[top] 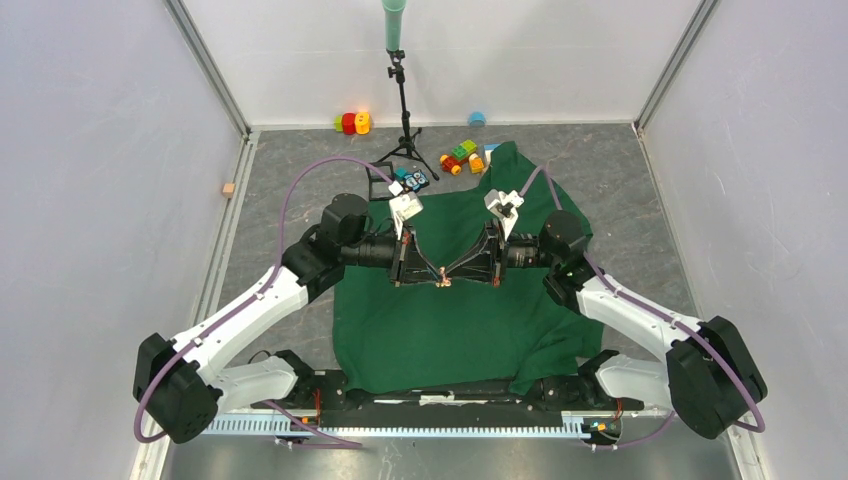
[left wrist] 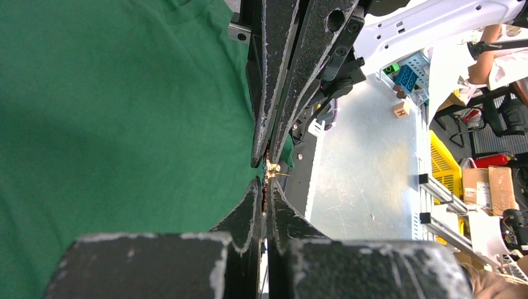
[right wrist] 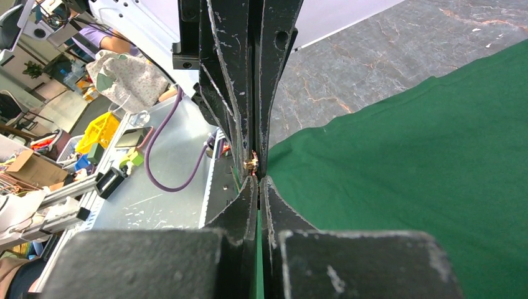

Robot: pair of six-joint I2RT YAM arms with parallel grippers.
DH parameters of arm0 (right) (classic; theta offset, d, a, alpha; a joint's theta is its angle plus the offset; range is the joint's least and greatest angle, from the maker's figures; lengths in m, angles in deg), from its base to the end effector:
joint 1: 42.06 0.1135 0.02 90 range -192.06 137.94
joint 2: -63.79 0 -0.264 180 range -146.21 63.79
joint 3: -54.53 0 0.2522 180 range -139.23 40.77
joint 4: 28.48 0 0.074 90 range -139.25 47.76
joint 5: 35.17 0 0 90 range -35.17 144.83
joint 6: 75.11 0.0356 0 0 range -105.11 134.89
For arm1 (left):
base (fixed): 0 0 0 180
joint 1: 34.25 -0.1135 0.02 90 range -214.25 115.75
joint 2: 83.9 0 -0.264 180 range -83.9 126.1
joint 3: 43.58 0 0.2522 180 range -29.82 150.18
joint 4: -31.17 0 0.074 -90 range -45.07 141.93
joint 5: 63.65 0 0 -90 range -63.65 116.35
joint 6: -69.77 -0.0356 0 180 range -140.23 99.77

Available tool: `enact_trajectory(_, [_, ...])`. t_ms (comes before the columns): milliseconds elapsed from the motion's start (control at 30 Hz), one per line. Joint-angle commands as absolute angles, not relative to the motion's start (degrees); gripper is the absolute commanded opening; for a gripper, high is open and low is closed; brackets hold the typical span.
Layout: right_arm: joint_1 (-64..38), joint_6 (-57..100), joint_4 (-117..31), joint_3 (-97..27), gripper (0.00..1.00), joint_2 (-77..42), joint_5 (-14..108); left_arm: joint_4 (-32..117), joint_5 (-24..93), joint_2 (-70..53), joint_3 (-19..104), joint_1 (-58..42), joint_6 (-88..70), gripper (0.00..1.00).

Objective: Pin the brooch onto the clothing

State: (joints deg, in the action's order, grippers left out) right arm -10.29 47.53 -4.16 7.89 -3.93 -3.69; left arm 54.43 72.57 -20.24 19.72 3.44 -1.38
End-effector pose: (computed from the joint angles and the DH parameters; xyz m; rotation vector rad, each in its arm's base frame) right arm 0.1946 0.1562 0.2723 -0.9051 1.5534 1.6053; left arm 0.1785 -0.1704 0.3090 0.9025 1.9340 -1.4094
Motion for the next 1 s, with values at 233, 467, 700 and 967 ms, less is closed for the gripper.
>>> enact_trajectory(233, [-10.15, 44.86, -4.84, 4.08, 0.0, -4.21, -2.74, 52.39, 74.34, -19.2, 20.32, 4.51, -1.37, 0.12])
enact_trajectory(467, [-10.15, 43.41, -6.92, 3.4, 0.0, -4.13, -2.74, 52.58, 74.47, -19.36, 20.37, 4.59, -1.85, 0.09])
enact_trajectory(700, [-10.59, 34.96, -19.17, -0.2, 0.23, -3.81, 0.5, 52.58, 70.61, -21.58, 19.88, 4.68, -2.89, 0.02])
enact_trajectory(967, [-16.52, 29.82, -31.75, -2.11, 0.64, -1.38, 9.98, 51.43, 63.16, -25.53, 18.83, 4.68, -2.08, 0.02])
